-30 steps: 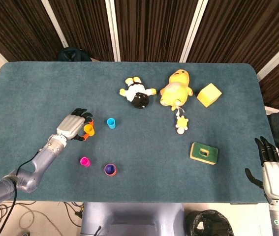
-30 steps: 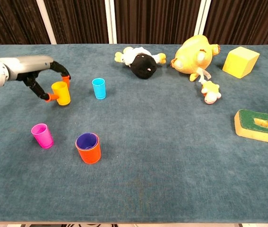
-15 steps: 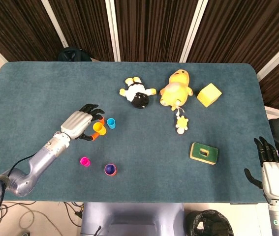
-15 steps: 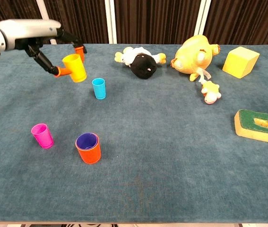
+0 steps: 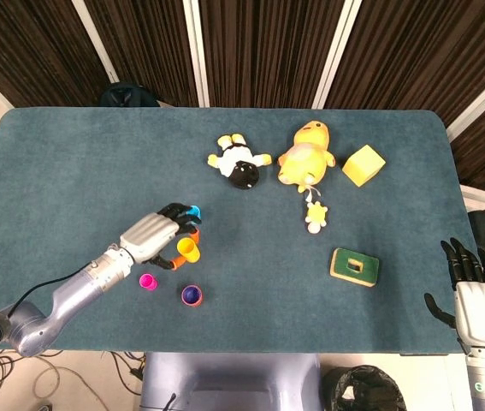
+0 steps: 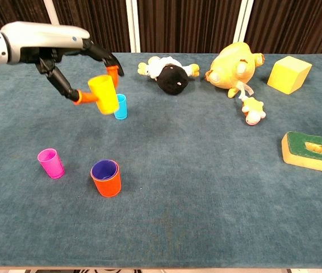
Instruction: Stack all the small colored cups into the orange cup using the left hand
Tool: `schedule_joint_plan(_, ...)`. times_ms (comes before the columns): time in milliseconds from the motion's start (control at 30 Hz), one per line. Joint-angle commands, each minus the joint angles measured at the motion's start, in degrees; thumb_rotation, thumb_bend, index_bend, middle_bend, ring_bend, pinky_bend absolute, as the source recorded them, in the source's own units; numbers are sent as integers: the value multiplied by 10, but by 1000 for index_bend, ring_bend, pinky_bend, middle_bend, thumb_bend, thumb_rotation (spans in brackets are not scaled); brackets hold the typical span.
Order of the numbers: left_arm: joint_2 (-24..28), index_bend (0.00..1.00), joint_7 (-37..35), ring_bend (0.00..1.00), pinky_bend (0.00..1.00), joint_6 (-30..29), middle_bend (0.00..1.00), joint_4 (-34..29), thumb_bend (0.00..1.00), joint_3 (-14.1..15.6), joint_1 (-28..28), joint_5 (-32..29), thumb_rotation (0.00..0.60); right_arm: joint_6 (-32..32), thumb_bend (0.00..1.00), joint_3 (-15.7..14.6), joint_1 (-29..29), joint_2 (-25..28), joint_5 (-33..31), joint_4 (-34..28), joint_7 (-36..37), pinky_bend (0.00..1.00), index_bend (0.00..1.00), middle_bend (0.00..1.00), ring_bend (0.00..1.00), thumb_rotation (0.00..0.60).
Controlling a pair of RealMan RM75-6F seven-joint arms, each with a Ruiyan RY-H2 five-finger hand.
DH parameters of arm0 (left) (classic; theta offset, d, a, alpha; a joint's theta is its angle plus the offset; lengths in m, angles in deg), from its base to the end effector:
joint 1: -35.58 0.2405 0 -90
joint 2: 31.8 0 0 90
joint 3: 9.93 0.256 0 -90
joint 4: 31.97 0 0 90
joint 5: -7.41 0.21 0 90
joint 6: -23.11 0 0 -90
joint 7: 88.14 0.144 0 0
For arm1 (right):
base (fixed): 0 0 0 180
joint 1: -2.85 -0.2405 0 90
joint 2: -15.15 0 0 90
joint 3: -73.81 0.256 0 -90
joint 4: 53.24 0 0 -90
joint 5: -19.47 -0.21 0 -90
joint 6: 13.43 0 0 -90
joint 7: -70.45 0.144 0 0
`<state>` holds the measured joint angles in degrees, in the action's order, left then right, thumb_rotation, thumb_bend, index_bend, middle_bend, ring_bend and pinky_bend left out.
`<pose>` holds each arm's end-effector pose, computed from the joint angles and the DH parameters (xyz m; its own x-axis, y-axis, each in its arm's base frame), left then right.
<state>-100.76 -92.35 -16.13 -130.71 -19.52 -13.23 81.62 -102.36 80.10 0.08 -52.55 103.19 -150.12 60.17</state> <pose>-0.1085 0.3366 0.0414 0.3983 0.4809 0.7811 0.8445 -0.5247 -0.1075 -0.2938 -0.1800 0.1525 0.4260 0.0924 0.9000 -0.9045 0.0666 0.4212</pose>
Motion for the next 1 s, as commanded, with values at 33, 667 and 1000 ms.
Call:
schedule_joint_plan(33,6,439,5,41,58,8,185,-19,367,7,-6,13,600,0,334,0,0,0,0,0,0,65,49,72,136,600)
schedule_joint_plan(667,-8,440,31,41,55,-11,187,-39,367,64,3,99,600,-7,334,4,3,4,-2,0,8,65,49,72,136,600)
schedule_joint_plan(1000,-25,440,41,41,53,-21,188,-15,367,81,6,118,600,-9,334,6,4,4,-4,0,9,65,49,72,136,600)
